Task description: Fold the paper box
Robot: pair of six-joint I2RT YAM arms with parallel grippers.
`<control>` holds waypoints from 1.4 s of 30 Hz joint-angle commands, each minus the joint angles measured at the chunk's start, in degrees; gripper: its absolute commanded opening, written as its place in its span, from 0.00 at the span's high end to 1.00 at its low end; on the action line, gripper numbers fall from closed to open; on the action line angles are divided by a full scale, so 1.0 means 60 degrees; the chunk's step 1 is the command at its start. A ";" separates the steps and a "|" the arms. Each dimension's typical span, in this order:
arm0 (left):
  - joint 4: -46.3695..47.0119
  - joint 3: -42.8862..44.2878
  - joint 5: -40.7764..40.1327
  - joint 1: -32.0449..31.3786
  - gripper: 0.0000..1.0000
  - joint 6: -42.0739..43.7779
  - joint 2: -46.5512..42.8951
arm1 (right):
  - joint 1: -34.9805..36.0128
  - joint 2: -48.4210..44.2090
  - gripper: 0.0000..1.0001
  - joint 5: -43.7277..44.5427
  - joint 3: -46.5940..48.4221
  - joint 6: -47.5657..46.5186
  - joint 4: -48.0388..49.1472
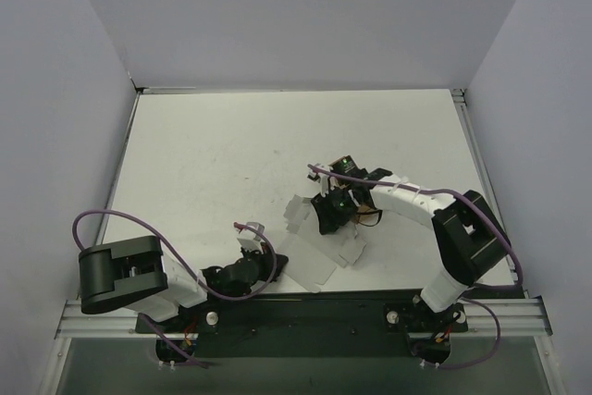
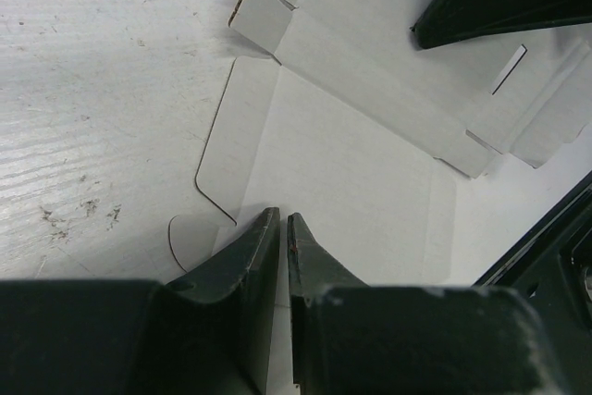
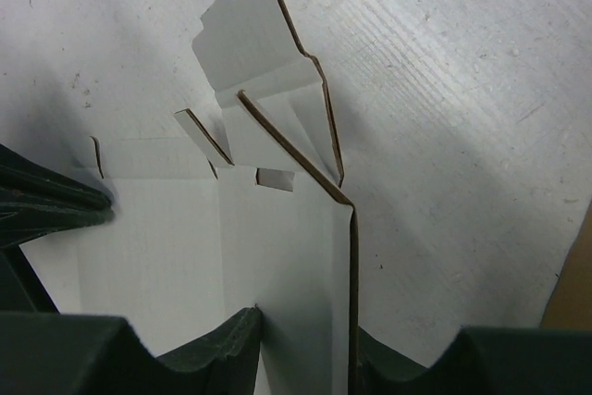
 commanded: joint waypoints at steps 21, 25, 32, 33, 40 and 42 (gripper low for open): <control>-0.2425 -0.0569 -0.0237 -0.0194 0.80 -0.0168 -0.0520 | 0.4248 0.1079 1.00 0.7157 0.0261 0.0729 -0.0171; -0.2483 -0.0584 -0.0266 -0.0194 0.80 -0.0198 -0.0549 | 0.4307 0.1431 1.00 0.7436 0.0334 0.0641 -0.0068; -0.2542 -0.0570 -0.0311 -0.0209 0.81 -0.0213 -0.0651 | 0.4423 0.1608 1.00 0.7406 0.0451 0.0641 -0.0126; -0.2542 -0.0555 -0.0311 -0.0209 0.81 -0.0212 -0.0680 | 0.4569 0.1593 1.00 0.7465 0.0451 0.0641 -0.0185; -0.3405 -0.0350 -0.0398 -0.0209 0.81 -0.0373 -0.1265 | 0.4629 0.1243 0.69 0.7275 0.0978 0.1399 -0.0858; -0.3770 -0.0365 -0.0486 -0.0209 0.81 -0.0577 -0.1456 | 0.4629 0.1052 0.61 0.7347 0.1037 0.1578 -0.0947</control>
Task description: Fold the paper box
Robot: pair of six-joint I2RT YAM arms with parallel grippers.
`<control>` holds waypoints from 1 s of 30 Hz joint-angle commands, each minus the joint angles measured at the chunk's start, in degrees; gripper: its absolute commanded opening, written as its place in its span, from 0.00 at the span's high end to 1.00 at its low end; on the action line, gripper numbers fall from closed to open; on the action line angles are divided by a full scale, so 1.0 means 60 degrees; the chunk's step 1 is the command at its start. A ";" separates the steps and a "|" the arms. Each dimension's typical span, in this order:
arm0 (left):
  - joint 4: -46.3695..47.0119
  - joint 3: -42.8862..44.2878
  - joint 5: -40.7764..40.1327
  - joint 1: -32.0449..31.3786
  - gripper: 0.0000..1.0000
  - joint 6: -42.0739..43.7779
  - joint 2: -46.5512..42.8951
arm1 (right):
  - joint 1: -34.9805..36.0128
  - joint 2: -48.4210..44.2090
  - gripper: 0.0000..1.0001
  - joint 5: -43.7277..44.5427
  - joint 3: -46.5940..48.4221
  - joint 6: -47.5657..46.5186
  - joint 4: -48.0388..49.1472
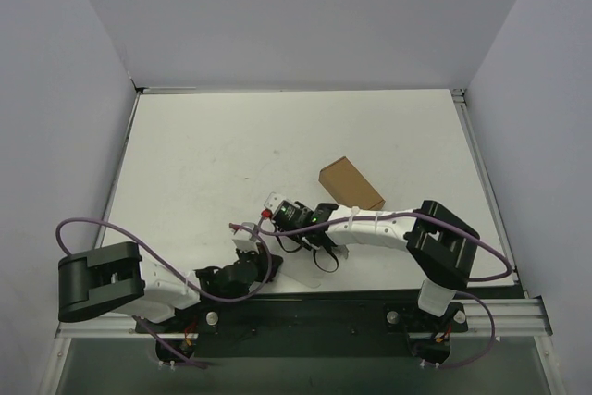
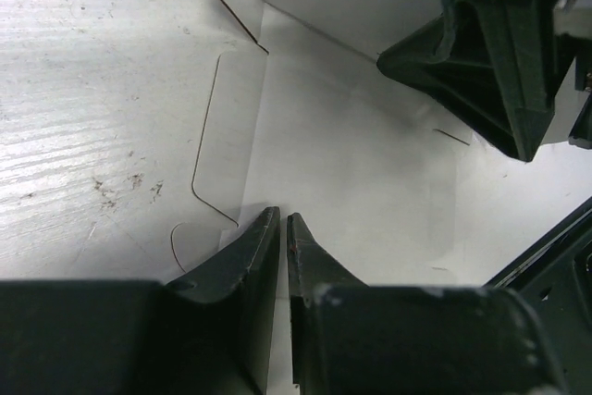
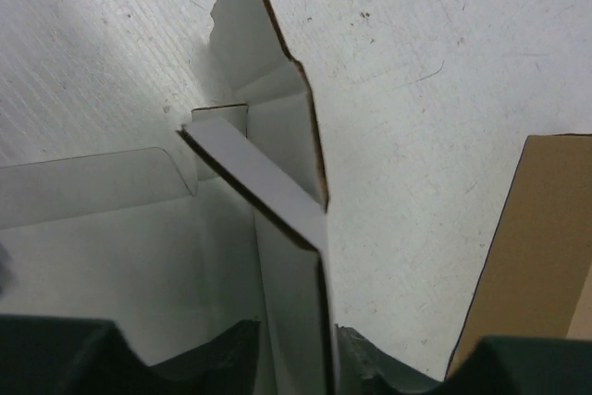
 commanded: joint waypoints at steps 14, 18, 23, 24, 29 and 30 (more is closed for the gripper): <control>-0.4084 -0.0153 -0.0901 -0.0418 0.81 -0.1030 -0.1487 | -0.0056 -0.2363 0.32 0.2230 0.0907 0.3359 -0.2301; -0.4759 0.0038 -0.1444 -0.0637 0.81 -0.1703 -0.1135 | -0.0114 -0.3300 0.32 0.2339 0.0790 0.5086 -0.2464; -0.4804 -0.0020 -0.1723 -0.0828 0.81 -0.1895 -0.1236 | -0.0991 -0.3888 0.33 0.0112 0.0031 0.6760 -0.1764; -0.4716 -0.0064 -0.1737 -0.0843 0.81 -0.1852 -0.1280 | -0.1066 -0.3903 0.34 -0.0021 -0.0117 0.6572 -0.1543; -0.4262 -0.0328 -0.1621 -0.0872 0.81 -0.1720 -0.1500 | -0.2032 -0.3639 0.34 -0.1892 -0.0850 0.4756 -0.0254; -0.4276 -0.0371 -0.1620 -0.0872 0.81 -0.1734 -0.1544 | -0.2396 -0.3654 0.34 -0.2115 -0.1083 0.4101 -0.0078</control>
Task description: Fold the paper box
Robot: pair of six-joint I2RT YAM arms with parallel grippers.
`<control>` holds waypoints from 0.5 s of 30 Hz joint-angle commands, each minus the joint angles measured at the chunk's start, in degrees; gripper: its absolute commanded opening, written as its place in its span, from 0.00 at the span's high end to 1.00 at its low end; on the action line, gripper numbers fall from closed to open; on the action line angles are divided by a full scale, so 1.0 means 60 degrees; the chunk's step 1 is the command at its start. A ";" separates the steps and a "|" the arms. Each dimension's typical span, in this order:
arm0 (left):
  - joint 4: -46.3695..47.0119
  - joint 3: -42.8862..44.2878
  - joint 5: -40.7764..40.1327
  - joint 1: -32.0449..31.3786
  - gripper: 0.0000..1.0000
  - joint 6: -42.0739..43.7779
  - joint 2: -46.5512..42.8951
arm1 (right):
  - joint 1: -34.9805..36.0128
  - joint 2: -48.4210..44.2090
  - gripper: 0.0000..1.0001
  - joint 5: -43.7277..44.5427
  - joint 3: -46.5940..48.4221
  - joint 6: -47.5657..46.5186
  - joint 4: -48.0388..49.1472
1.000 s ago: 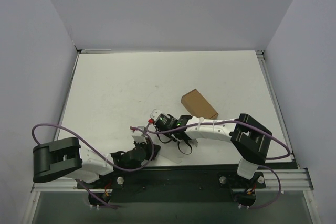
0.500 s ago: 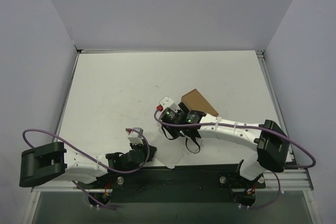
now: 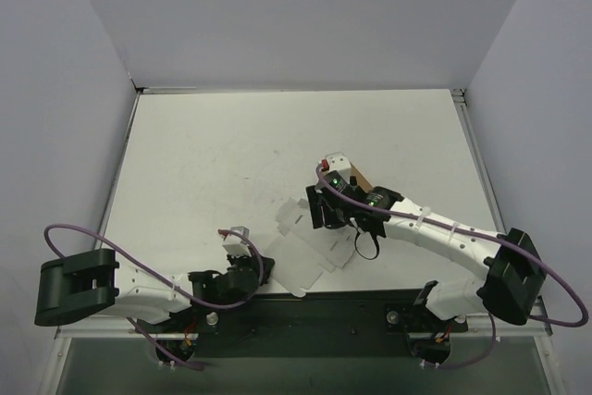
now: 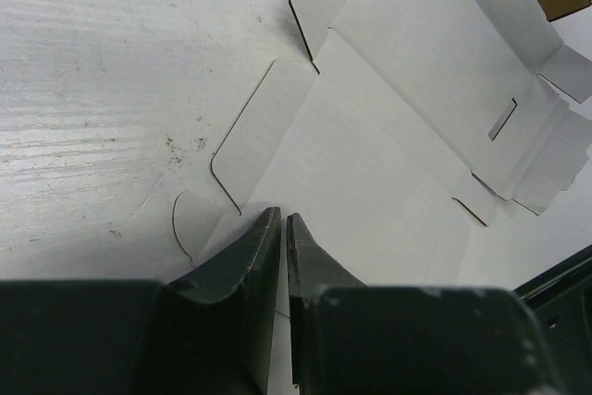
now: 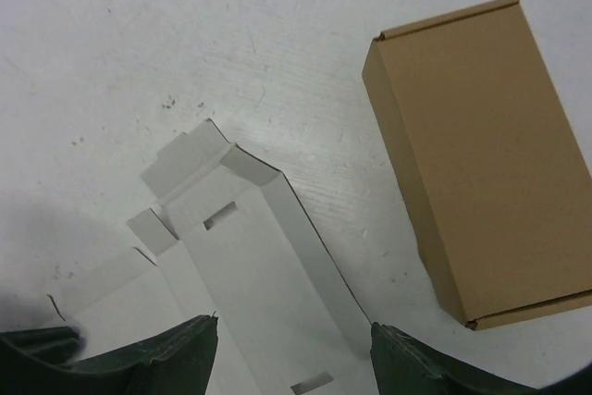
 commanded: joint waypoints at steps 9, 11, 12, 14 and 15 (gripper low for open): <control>-0.1326 -0.0518 0.0015 -0.0038 0.82 0.0149 -0.0139 | -0.2169 0.1323 0.30 -0.4771 -0.0326 -0.3614 0.1457; -0.1326 -0.0503 0.0059 -0.0052 0.82 0.0164 -0.0139 | -0.2492 0.1836 0.30 -0.5066 -0.0151 -0.3849 0.1486; -0.1340 -0.0503 0.0045 -0.0052 0.82 0.0164 -0.0154 | -0.2580 0.1997 0.31 -0.5343 -0.0063 -0.3937 0.1472; -0.1384 -0.0488 0.0030 -0.0052 0.82 0.0164 -0.0183 | -0.2654 0.2393 0.32 -0.5302 0.0112 -0.4156 0.1486; -0.1413 -0.0474 0.0044 -0.0052 0.82 0.0164 -0.0183 | -0.2668 0.2496 0.32 -0.5316 0.0171 -0.4244 0.1501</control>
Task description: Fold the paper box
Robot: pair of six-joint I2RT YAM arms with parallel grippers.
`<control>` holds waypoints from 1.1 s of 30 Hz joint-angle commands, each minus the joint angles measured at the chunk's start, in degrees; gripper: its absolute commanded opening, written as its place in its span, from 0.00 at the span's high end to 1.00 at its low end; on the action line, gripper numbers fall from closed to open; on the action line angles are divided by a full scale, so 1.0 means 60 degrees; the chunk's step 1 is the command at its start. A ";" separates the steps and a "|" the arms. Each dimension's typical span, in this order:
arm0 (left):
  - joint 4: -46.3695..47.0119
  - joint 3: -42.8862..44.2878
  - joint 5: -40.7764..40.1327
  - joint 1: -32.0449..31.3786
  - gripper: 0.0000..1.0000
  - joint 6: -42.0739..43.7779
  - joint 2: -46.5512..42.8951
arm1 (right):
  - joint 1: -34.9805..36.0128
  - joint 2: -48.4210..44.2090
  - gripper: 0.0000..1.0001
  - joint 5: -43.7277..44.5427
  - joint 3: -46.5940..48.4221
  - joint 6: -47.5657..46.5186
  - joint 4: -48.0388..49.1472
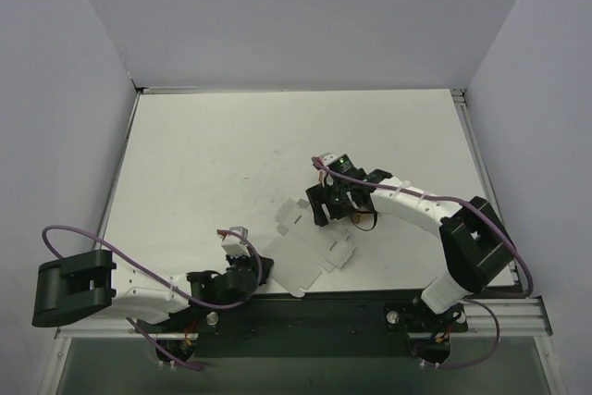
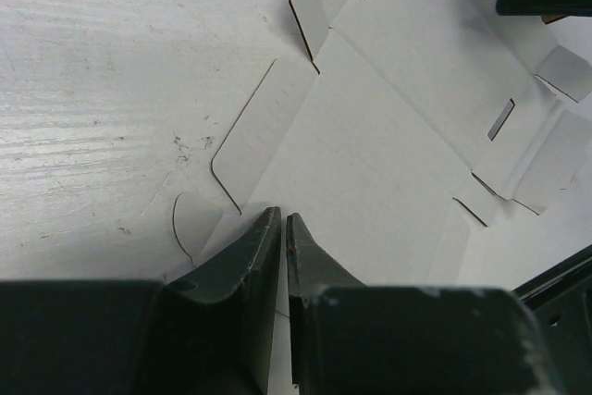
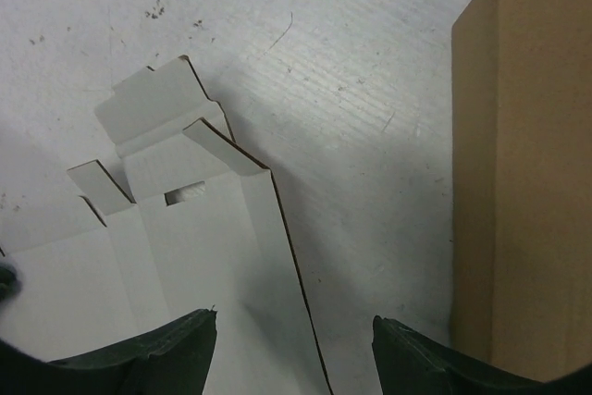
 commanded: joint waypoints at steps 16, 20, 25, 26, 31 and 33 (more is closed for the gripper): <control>-0.1059 -0.0324 0.0110 -0.0052 0.82 0.0259 0.0178 | -0.0067 0.0938 0.77 -0.2466 0.1046 -0.1450 -0.0322; -0.0986 -0.0324 0.0125 -0.0067 0.82 0.0332 0.0193 | 0.0225 0.0762 0.96 -0.2350 0.0914 -0.1553 -0.0396; -0.0957 -0.0280 0.0154 -0.0067 0.81 0.0362 0.0208 | 0.0840 0.0644 0.97 -0.0611 0.0796 -0.1905 -0.0396; -0.0942 -0.0280 0.0169 -0.0053 0.82 0.0362 0.0208 | 0.0885 0.0673 0.95 -0.0344 0.0782 -0.1963 -0.0410; -0.0971 -0.0309 0.0184 -0.0067 0.82 0.0391 0.0105 | 0.0856 0.1025 0.90 0.0229 0.0840 -0.2212 -0.0396; -0.0986 -0.0324 0.0184 -0.0067 0.82 0.0377 0.0047 | 0.0812 0.1141 0.89 0.0273 0.0840 -0.2300 -0.0381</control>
